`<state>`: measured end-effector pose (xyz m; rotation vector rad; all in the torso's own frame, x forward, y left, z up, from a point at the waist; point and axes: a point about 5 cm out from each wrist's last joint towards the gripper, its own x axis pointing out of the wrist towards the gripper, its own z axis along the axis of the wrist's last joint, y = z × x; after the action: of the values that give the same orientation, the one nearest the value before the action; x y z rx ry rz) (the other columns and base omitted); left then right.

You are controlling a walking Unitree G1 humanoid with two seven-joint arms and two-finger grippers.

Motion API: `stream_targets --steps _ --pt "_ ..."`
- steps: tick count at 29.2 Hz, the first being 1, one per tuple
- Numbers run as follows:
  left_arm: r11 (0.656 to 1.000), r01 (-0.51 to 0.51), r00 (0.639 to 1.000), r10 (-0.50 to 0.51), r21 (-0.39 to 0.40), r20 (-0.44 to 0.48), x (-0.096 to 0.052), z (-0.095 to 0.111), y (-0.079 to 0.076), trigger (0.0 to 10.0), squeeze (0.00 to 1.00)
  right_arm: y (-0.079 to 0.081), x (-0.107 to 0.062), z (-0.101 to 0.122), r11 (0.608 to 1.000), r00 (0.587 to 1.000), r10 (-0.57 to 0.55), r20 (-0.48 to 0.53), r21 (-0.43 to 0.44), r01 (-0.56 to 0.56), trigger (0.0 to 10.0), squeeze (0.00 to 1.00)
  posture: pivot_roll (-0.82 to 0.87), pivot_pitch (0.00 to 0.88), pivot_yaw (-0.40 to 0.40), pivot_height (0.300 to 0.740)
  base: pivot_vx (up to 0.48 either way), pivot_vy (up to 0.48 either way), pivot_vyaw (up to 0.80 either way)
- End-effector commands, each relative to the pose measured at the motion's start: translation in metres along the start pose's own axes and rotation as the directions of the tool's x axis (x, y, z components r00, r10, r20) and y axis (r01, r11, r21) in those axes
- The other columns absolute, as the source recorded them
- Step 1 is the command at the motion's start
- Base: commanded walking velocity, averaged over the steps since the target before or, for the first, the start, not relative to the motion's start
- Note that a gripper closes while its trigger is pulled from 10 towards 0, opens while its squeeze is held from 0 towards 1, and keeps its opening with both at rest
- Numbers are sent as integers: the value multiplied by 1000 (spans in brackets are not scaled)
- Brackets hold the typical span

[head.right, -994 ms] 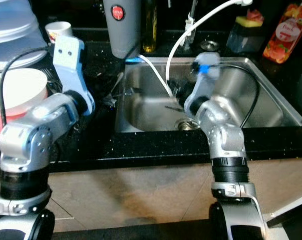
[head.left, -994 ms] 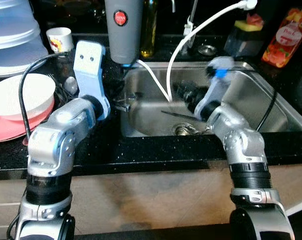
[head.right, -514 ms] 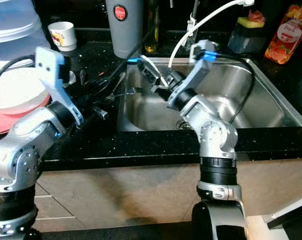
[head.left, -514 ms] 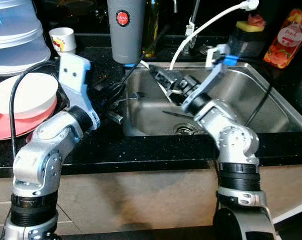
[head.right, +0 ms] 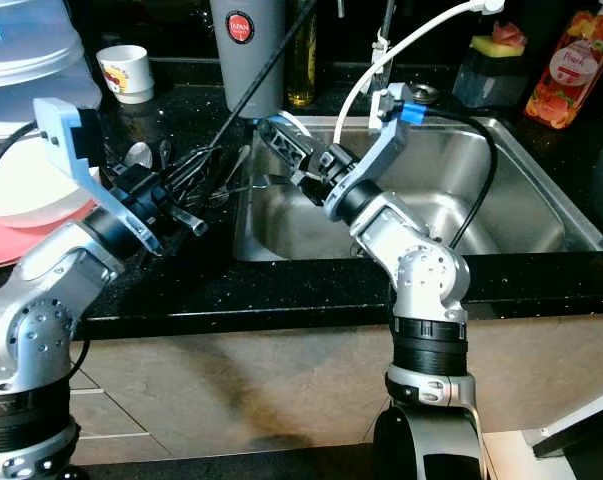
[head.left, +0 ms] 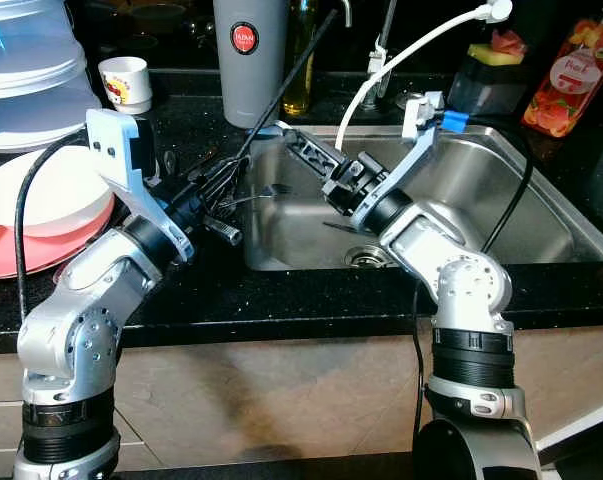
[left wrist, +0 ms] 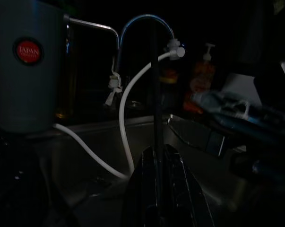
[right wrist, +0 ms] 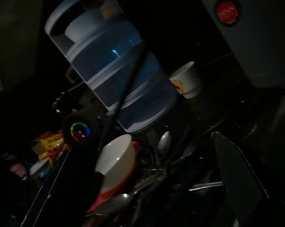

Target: Kitchen organization

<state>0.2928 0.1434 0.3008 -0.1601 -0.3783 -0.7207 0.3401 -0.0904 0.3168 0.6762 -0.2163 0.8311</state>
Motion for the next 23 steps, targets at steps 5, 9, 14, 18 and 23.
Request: stream_targets --steps 5,9,14,18,23 --pt "997 67 997 -68 -47 -32 1 -11 -11 0 0 17 0 2 995 995 96 -7 -10 -96 10000 0 14 142 -12 740 0 0 0" --pt "990 118 992 -122 -80 -42 3 -14 -21 0 0 19 1 -1 995 995 96 -24 -16 -96 10000 0 15 143 -12 740 0 0 0" --pt "984 152 986 -158 -95 -54 5 -19 -30 0 0 19 2 -4 995 995 93 -41 -27 -94 10000 0 14 145 -11 740 0 0 0" --pt "987 138 988 -143 -88 -51 6 -18 -28 0 0 18 1 -4 996 996 84 -36 -9 -84 1255 0 14 149 -12 740 0 0 0" --pt "992 106 993 -110 -75 -43 7 -16 -23 0 0 15 1 -3 997 997 75 -23 13 -75 0 0 16 154 -11 740 0 0 0"
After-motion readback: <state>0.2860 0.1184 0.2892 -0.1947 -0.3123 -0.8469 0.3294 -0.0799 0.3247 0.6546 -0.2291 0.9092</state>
